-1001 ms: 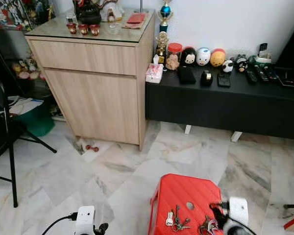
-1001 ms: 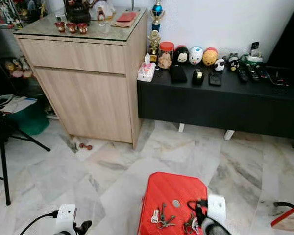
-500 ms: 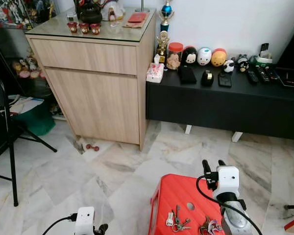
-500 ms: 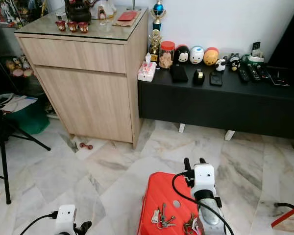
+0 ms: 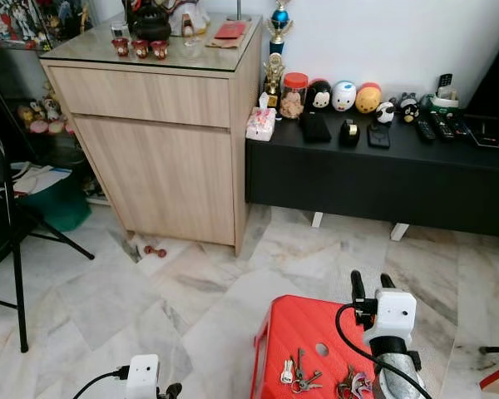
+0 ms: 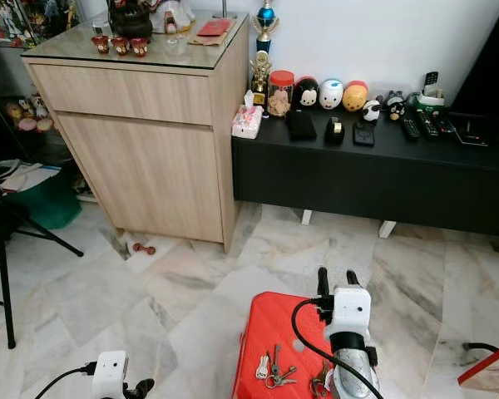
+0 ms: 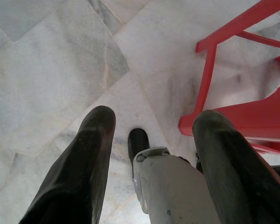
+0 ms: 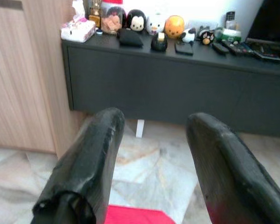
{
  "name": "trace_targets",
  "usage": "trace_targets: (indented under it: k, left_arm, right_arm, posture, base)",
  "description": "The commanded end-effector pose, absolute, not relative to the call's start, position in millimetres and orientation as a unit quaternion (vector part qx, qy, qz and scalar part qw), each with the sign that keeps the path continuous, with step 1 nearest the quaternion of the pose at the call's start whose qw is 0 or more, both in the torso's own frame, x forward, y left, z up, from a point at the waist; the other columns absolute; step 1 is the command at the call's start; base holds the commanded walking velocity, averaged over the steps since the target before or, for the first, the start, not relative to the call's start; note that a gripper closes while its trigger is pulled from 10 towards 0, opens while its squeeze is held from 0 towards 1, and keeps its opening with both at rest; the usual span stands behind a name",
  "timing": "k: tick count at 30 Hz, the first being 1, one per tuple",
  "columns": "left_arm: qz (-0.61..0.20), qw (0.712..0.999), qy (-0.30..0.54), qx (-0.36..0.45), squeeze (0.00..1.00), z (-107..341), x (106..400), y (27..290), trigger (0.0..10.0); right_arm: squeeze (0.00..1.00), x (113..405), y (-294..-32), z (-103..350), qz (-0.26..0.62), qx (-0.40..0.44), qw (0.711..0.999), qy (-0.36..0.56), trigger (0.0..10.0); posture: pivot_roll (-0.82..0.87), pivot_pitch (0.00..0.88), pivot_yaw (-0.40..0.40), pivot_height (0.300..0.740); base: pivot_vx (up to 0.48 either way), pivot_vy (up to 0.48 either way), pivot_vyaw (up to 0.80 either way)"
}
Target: Hang keys on a hook
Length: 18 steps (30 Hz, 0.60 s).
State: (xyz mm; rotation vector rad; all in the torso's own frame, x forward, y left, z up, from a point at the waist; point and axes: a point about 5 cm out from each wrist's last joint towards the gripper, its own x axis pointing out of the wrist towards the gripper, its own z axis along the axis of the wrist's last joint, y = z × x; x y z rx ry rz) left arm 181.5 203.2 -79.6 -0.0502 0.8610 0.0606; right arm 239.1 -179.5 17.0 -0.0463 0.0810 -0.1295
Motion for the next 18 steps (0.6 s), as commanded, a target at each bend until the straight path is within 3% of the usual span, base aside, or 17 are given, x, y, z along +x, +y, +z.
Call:
trace_targets:
  k: [1, 6, 18]
  left_arm:
    - [0.034, 0.906, 0.422, -0.026, 0.00, -81.6, 177.6, 203.1, 10.0]
    - [0.032, 0.905, 0.423, -0.023, 0.00, -81.6, 177.5, 203.6, 10.0]
    - [0.032, 0.906, 0.423, -0.022, 0.00, -81.4, 178.0, 203.5, 10.0]
  right_arm:
    - [0.00, 245.0, -181.6, 25.1, -0.072, -0.021, 0.997, 0.029, 10.0]
    - [0.00, 246.9, -193.9, 24.7, -0.112, -0.002, 0.993, 0.043, 10.0]
    - [0.00, 252.5, -196.2, 25.6, -0.103, -0.002, 0.993, 0.053, 10.0]
  posture:
    - [-0.03, 0.000, -0.065, 0.740]
    - [-0.03, 0.000, -0.062, 0.740]
    - [-0.03, 0.000, -0.063, 0.740]
  base:
    - [0.000, 0.000, 0.00]
    - [0.000, 0.000, 0.00]
    - [0.000, 0.000, 0.00]
